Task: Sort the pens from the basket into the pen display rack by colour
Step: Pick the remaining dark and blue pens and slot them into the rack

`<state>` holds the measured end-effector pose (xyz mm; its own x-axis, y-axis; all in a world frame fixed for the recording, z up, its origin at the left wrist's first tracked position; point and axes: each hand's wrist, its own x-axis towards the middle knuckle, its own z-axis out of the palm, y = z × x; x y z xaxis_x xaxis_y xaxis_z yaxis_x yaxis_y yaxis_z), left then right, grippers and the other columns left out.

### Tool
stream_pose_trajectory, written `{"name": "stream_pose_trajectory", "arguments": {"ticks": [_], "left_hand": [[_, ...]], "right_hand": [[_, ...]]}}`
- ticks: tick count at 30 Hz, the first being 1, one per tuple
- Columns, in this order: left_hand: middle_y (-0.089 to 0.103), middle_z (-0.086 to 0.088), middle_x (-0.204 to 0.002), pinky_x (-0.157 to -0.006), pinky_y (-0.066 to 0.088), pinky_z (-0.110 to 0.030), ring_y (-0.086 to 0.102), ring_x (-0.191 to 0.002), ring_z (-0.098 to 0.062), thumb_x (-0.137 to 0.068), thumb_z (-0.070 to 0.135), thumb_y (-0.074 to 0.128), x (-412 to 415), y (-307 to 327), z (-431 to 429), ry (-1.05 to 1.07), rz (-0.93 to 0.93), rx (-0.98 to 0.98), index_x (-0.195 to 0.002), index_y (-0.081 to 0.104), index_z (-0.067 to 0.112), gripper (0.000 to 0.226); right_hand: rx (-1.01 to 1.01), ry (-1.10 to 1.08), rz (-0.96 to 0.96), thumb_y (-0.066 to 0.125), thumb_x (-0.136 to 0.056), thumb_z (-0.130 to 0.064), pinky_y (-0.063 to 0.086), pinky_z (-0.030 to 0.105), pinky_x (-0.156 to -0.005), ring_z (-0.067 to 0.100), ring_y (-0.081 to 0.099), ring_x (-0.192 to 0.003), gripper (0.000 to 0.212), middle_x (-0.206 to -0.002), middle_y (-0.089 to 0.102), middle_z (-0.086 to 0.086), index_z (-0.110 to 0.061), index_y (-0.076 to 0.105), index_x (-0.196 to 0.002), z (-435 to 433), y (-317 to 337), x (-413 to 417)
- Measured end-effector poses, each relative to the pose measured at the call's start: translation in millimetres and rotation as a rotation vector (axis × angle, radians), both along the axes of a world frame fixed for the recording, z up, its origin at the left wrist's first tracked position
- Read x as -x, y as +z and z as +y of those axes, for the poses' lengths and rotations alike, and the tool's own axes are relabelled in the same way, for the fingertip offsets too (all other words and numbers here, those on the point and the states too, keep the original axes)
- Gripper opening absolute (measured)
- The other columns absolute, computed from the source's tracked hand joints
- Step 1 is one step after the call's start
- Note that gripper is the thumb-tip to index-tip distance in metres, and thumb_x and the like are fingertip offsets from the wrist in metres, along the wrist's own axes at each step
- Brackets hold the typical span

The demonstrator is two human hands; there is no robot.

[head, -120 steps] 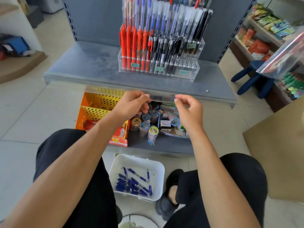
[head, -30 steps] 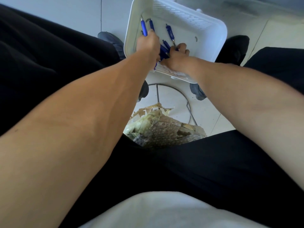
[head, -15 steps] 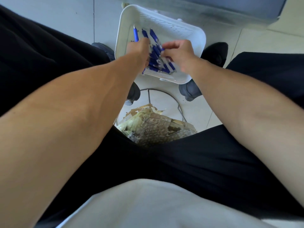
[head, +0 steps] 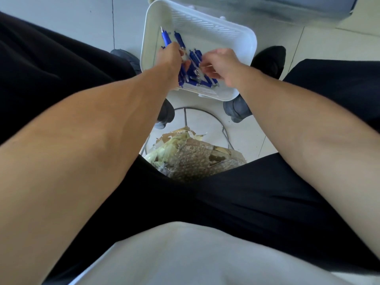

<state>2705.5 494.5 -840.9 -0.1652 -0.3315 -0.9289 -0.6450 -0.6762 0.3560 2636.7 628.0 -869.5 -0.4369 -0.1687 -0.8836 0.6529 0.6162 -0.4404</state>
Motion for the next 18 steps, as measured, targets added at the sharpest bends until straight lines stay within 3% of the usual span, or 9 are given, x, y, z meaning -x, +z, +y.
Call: {"name": "stream_pose_trajectory", "arguments": {"ticks": [2, 4, 7, 11, 14, 18], "left_hand": [[0.058, -0.010, -0.078, -0.063, 0.061, -0.029, 0.064, -0.067, -0.023, -0.102, 0.010, 0.042, 1, -1, 1, 0.050, 0.002, -0.046, -0.091, 0.050, 0.005, 0.015], [0.062, -0.013, -0.082, -0.063, 0.062, -0.030, 0.067, -0.067, -0.023, -0.104, 0.009, 0.039, 1, -4, 2, 0.053, -0.007, -0.070, -0.096, 0.050, 0.004, 0.014], [0.058, -0.005, -0.068, -0.048, 0.049, -0.024, 0.053, -0.049, -0.014, -0.099, 0.005, 0.040, 2, -9, -2, -0.018, -0.040, -0.044, -0.096, 0.052, 0.006, 0.012], [0.048, 0.000, -0.061, -0.043, 0.037, -0.022, 0.040, -0.041, -0.011, -0.095, 0.005, 0.040, 1, -9, -8, -0.060, -0.067, -0.051, -0.089, 0.051, 0.011, 0.014], [0.047, 0.001, -0.061, -0.042, 0.035, -0.022, 0.039, -0.041, -0.010, -0.095, 0.005, 0.039, 2, -8, -10, -0.065, -0.071, -0.077, -0.089, 0.052, 0.011, 0.015], [0.047, 0.001, -0.060, -0.042, 0.035, -0.022, 0.038, -0.041, -0.010, -0.095, 0.005, 0.041, 2, -10, -9, -0.065, -0.070, -0.098, -0.084, 0.053, 0.012, 0.018]], "right_hand": [[-0.214, 0.207, 0.146, 0.063, -0.088, -0.013, 0.057, 0.034, -0.079, 0.019, 0.064, -0.081, 0.013, -0.089, 0.068, 0.006, -0.012, 0.073, -0.095, 2, -10, -2], [-0.297, 0.338, 0.180, 0.060, -0.091, -0.020, 0.051, 0.027, -0.079, 0.019, 0.061, -0.091, 0.021, -0.097, 0.065, 0.001, -0.015, 0.072, -0.108, 1, -13, -4], [-0.319, 0.431, 0.191, 0.057, -0.096, -0.018, 0.045, 0.024, -0.081, 0.020, 0.056, -0.104, 0.034, -0.118, 0.057, 0.002, -0.016, 0.059, -0.129, 0, -19, -9], [-0.324, 0.435, 0.171, 0.056, -0.096, -0.011, 0.045, 0.027, -0.092, 0.024, 0.051, -0.121, 0.053, -0.146, 0.039, 0.010, -0.014, 0.040, -0.146, 0, -36, -19], [-0.365, 0.470, 0.161, 0.057, -0.096, -0.010, 0.041, 0.024, -0.093, 0.026, 0.049, -0.125, 0.056, -0.150, 0.035, 0.011, -0.013, 0.038, -0.148, 2, -44, -23], [-0.403, 0.572, 0.137, 0.057, -0.094, -0.010, 0.049, 0.032, -0.092, 0.030, 0.058, -0.118, 0.040, -0.133, 0.057, 0.013, -0.009, 0.053, -0.134, 2, -49, -26]]}}
